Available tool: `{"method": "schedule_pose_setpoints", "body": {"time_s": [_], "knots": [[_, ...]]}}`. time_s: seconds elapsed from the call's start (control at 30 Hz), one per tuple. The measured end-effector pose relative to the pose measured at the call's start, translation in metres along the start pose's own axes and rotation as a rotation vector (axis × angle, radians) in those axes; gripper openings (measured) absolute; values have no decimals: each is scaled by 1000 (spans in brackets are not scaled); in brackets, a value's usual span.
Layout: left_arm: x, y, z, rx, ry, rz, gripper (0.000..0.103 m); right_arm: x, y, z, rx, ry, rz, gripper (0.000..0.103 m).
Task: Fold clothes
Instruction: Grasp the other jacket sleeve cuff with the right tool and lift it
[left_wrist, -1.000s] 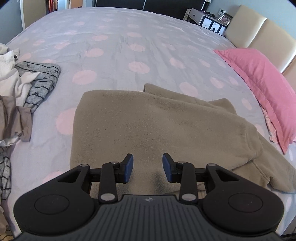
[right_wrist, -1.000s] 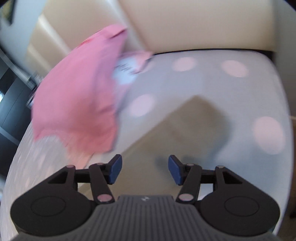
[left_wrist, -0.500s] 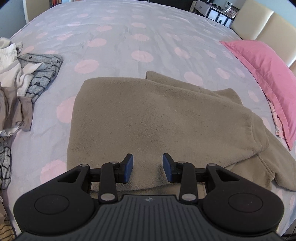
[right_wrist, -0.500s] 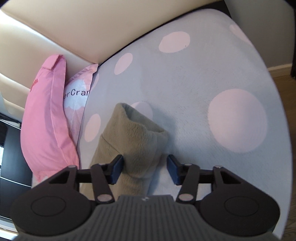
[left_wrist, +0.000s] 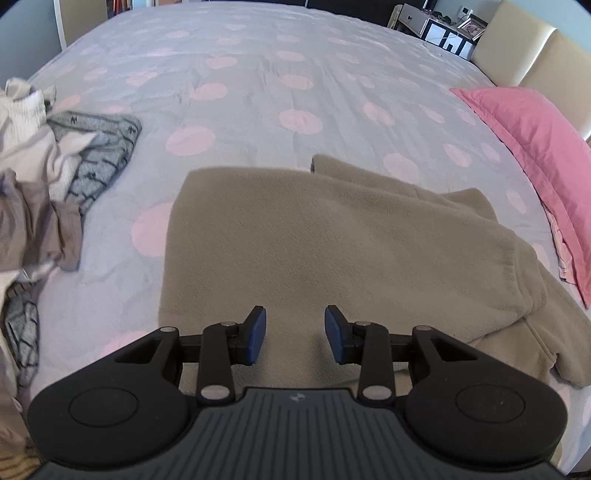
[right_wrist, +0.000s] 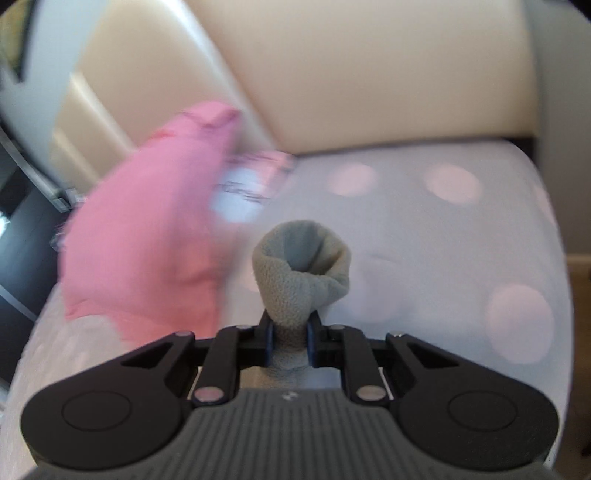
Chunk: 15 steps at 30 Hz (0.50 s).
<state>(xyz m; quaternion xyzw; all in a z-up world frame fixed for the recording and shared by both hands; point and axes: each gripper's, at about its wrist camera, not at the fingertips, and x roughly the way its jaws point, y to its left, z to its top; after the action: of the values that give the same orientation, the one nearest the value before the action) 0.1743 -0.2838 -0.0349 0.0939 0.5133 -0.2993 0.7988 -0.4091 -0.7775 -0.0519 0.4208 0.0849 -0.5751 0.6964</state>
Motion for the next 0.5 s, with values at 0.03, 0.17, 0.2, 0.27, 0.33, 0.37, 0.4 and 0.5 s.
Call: {"method": "schedule_pose_setpoints", "body": {"time_s": [0.03,0.17,0.2,0.27,0.33,0.37,0.4,0.5], "knots": [[-3,0,3,1,-6,-5,33,-9,18,1,-8,-6,43,18],[-15,-2,14,20,-38,-34,33,-46,102,-6,-93,-29,219,18],[-18,-3,17,25,-47,-43,33,-55,124,-10,-122,-30,261,18],[-23,-2,24,35,-63,-56,33,-74,170,-18,-177,-25,337,18],[-27,0,29,47,-77,-63,33,-93,216,-30,-227,-17,414,18],[-30,1,32,52,-84,-67,33,-102,238,-37,-254,-11,449,18],[-32,4,35,55,-91,-73,33,-111,259,-46,-283,-4,482,18],[-37,13,41,59,-108,-92,33,-137,320,-74,-366,16,578,18]]}}
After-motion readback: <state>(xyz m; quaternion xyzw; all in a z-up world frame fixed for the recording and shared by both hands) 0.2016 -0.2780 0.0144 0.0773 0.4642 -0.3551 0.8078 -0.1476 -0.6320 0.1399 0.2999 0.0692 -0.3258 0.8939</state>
